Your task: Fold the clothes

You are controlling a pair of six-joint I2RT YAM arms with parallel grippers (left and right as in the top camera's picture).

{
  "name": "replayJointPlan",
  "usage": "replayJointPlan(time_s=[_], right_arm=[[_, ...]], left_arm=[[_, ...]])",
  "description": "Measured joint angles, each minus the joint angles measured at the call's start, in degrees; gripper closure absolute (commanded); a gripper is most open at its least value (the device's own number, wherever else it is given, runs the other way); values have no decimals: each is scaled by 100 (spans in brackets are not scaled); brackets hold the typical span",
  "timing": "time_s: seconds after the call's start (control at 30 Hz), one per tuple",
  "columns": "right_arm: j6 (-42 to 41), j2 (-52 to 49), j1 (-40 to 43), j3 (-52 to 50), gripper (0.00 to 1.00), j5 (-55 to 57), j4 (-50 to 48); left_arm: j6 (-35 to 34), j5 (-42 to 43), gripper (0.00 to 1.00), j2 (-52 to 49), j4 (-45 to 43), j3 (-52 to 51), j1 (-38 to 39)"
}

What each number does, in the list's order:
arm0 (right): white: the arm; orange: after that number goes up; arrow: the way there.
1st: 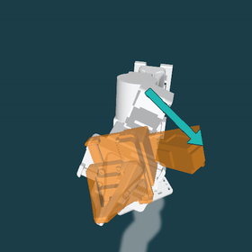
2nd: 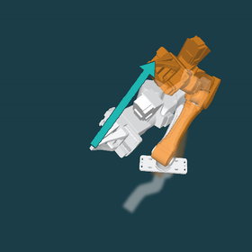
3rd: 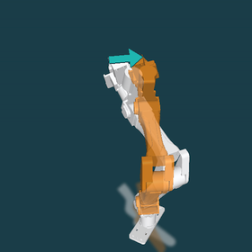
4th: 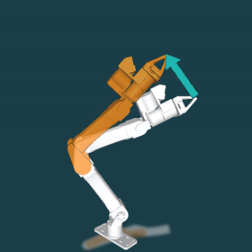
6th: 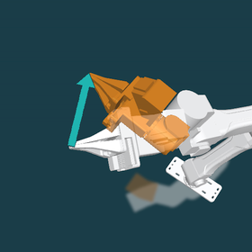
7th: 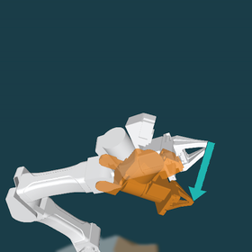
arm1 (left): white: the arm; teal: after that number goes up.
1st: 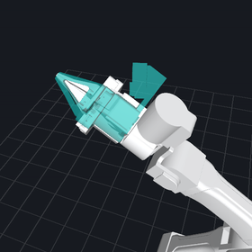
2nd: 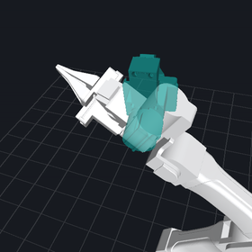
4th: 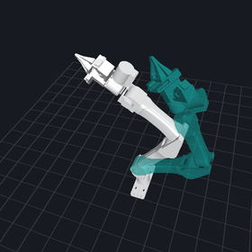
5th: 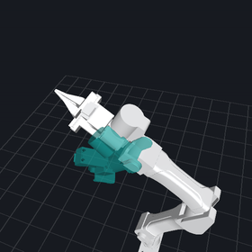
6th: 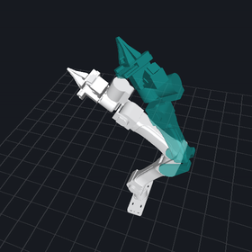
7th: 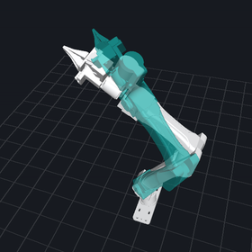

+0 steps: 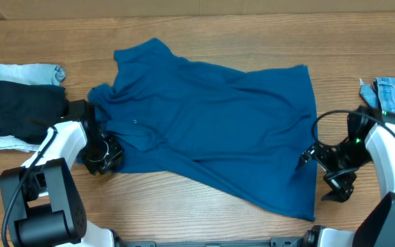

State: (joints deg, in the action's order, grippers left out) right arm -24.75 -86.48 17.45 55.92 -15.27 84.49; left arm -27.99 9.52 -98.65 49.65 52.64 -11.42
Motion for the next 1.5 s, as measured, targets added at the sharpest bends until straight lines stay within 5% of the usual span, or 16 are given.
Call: replayJointPlan(time_s=[0.27,0.47,1.17,1.23,1.33,1.5], right_arm=[[-584,0,57,-595,0,-225,-249],[-903,7,57,-914,0,-35,-1740],[-1565,70,94,-2127,5,188,-1893],[-1541,70,92,-2142,19,13,-2269],[-1563,70,90,-2142,62,-131,-2533],[-1569,70,90,-2142,65,-236,-2492]], left_arm=[[170,236,47,26,-85,0,2],[295,269,46,31,-81,0,0],[422,289,45,31,-81,0,0],[422,291,45,31,-81,0,0],[424,293,45,31,-81,0,0],[426,295,44,31,-81,0,0]])
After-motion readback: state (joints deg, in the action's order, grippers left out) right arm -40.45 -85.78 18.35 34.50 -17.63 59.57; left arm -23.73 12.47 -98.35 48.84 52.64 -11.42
